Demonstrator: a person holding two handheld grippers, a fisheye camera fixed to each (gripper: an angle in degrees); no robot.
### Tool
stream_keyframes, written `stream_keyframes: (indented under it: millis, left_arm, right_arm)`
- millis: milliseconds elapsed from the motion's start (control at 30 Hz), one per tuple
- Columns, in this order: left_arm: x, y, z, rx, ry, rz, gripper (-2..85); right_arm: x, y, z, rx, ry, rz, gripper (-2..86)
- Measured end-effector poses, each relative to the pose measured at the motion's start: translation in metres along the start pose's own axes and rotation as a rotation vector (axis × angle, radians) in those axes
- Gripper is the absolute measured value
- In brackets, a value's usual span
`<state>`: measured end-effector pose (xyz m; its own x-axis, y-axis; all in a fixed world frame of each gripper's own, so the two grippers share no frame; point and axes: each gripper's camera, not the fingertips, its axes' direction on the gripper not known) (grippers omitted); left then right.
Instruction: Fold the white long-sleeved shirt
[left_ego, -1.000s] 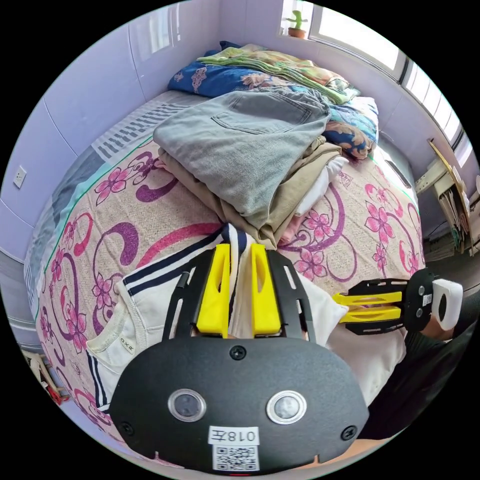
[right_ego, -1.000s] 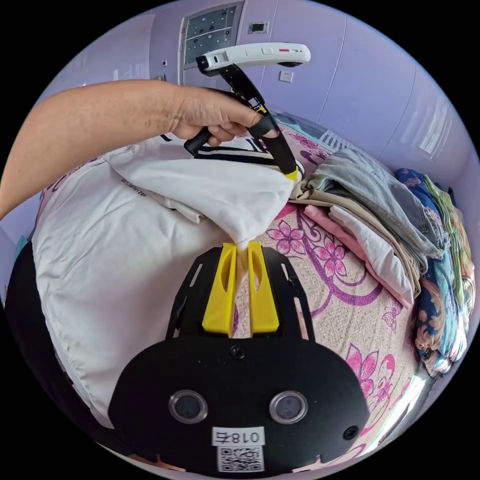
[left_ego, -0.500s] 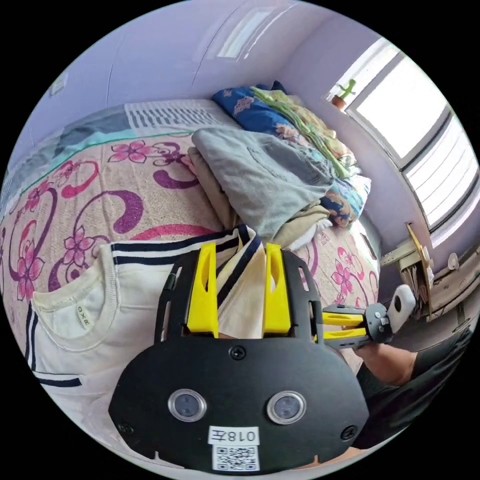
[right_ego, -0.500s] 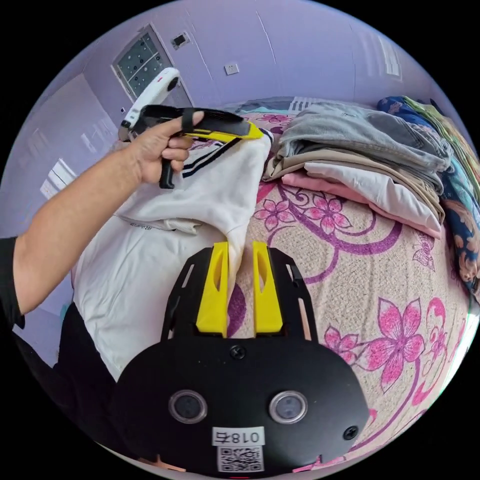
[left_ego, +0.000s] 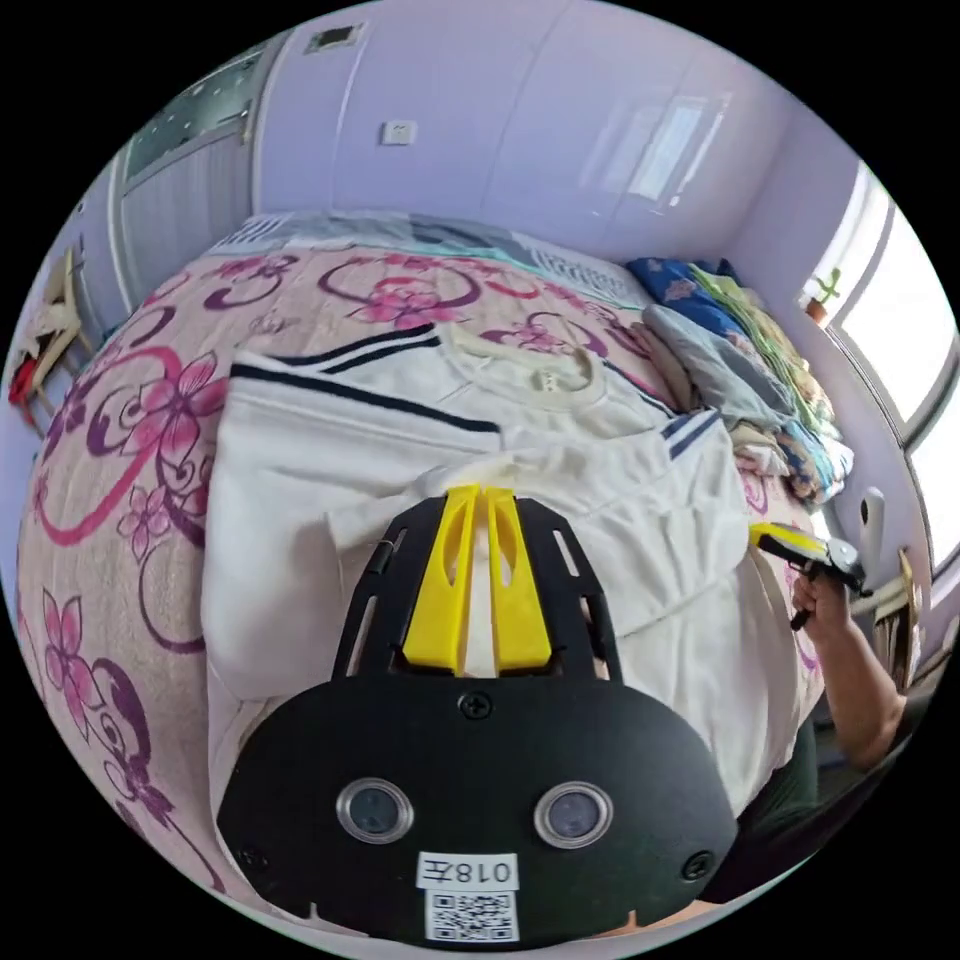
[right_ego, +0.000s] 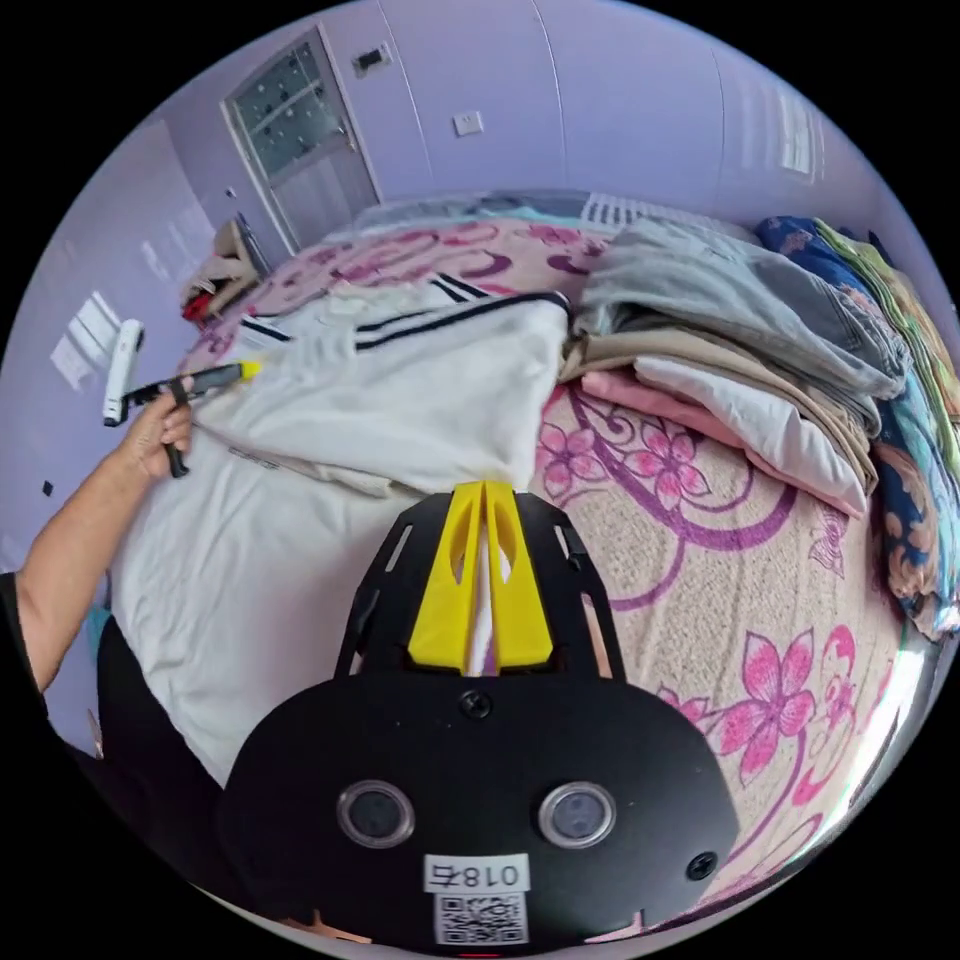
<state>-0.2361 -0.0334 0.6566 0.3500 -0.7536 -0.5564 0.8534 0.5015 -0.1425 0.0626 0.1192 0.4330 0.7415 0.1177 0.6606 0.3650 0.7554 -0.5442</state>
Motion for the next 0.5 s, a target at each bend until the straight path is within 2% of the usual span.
stream_keyframes:
  millis: [100, 200, 267, 367, 500]
  left_arm:
    - [-0.034, 0.01, -0.013, 0.045, 0.114, -0.074, 2.0]
    - [-0.045, 0.04, -0.062, 0.16, 0.253, -0.035, 7.5]
    - [-0.057, 0.08, -0.099, 0.238, 0.309, -0.013, 8.0]
    - [-0.083, 0.17, -0.156, 0.274, 0.26, -0.001, 8.3]
    - [-0.134, 0.308, -0.211, 0.263, 0.181, -0.098, 8.6]
  right_arm:
    - [0.024, 0.01, -0.014, 0.002, -0.022, 0.072, 0.0]
    - [0.047, 0.037, -0.064, 0.166, -0.149, 0.123, 1.2]
    - [0.067, 0.073, -0.101, 0.246, -0.261, 0.157, 3.8]
    - [0.092, 0.127, -0.127, 0.217, -0.395, 0.197, 7.1]
    - [0.11, 0.193, -0.14, 0.112, -0.554, 0.241, 8.8]
